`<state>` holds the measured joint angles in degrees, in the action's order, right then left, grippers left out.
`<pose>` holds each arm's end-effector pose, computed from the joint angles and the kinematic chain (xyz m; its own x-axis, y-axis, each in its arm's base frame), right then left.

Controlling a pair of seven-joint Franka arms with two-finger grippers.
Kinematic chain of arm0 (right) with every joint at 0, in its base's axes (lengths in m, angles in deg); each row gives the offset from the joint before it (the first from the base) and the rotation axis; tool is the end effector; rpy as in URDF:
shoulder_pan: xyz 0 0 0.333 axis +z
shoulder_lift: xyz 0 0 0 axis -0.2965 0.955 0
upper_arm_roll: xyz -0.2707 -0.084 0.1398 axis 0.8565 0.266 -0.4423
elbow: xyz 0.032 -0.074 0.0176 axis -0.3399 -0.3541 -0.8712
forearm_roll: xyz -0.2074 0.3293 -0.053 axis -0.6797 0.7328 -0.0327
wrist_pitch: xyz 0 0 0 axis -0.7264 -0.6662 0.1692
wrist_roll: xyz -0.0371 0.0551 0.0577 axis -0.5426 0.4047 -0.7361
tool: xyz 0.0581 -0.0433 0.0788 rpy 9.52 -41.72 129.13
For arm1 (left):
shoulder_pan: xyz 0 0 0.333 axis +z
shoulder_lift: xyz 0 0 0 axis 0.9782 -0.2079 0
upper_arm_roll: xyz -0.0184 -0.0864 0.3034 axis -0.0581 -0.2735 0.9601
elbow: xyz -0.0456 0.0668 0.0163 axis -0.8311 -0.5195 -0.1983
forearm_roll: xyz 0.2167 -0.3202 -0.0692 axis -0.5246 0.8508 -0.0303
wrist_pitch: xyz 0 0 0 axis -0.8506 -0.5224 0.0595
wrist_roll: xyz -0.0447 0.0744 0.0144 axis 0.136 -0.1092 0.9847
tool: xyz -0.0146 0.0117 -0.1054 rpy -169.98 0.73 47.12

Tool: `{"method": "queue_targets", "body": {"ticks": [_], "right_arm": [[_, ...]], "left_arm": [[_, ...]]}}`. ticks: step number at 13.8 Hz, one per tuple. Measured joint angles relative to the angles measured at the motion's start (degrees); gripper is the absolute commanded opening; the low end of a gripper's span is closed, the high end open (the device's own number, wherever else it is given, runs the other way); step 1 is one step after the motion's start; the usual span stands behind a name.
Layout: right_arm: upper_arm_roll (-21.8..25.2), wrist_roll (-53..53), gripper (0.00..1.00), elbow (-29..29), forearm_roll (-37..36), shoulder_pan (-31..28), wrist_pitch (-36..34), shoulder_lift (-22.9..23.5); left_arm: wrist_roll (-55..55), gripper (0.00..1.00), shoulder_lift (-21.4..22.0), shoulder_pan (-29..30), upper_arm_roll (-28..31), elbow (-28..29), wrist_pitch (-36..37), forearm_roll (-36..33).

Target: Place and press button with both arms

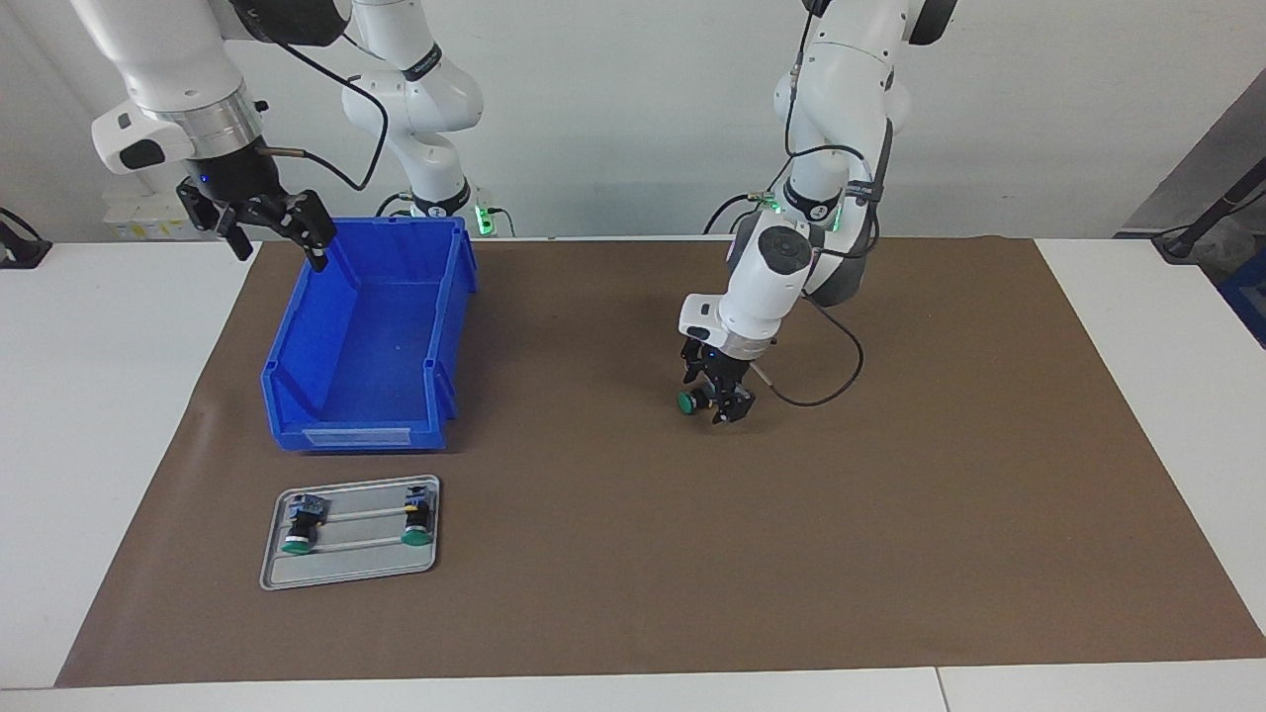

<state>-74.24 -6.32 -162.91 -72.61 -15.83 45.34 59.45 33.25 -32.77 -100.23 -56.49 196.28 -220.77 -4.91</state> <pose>0.5336 -0.0104 0.6284 0.9819 -0.1876 0.0280 -0.1884 -0.9816 0.0314 0.4960 -0.3248 0.2980 0.4004 -0.8980 0.1826 -0.9163 -0.3937 0.0732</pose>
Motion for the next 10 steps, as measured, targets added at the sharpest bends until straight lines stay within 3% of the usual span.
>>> {"method": "queue_targets", "body": {"ticks": [2,6,10], "right_arm": [[0.0,0.0,1.0,-0.09,0.0,-0.01,0.0,-0.07],[0.01,0.0,1.0,-0.18,0.0,-0.06,0.0,-0.23],[0.02,0.0,1.0,-0.22,0.0,-0.11,0.0,-0.27]], "left_arm": [[-0.01,0.8,0.02,-0.04,0.03,0.66,0.0,0.0],[-0.02,0.62,0.11,-0.04,0.09,1.2,-0.01,0.0],[-0.09,0.29,0.46,-0.03,0.18,1.26,-0.22,0.0]]}}
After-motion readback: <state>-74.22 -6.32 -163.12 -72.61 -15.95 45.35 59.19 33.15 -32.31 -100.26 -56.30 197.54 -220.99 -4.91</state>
